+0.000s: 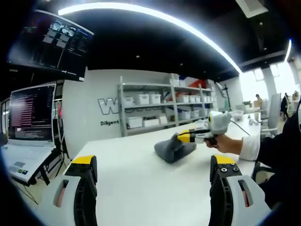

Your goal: Open the folded towel by lifting each exposed corner and separating the folded layers until the towel lies flat within the target outline without major curled edges

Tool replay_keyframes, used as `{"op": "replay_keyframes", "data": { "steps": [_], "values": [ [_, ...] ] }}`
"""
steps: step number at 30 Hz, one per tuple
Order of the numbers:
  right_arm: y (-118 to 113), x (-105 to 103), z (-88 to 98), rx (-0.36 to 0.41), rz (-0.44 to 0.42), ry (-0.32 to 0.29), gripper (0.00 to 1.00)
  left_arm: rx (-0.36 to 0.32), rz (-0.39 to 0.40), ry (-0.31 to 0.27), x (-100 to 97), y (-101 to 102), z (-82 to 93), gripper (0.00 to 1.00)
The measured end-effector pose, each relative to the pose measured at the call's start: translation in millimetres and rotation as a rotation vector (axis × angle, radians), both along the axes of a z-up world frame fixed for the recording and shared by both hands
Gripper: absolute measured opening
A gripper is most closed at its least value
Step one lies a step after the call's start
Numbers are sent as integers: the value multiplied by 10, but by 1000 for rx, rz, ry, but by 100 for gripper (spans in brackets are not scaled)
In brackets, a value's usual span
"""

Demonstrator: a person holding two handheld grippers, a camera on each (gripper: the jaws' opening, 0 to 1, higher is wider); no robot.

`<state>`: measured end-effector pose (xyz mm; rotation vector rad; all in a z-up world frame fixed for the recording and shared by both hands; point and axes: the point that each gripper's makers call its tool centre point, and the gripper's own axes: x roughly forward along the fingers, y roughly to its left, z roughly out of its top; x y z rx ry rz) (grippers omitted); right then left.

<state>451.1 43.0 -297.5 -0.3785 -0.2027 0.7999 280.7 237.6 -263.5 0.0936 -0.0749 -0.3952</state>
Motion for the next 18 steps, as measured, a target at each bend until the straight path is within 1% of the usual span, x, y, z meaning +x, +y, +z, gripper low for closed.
{"op": "replay_keyframes", "data": {
  "steps": [18],
  "values": [
    [404,-158,-147,-79,67,-6,0,-5,8,-6,-11,57,27,98]
  ]
}}
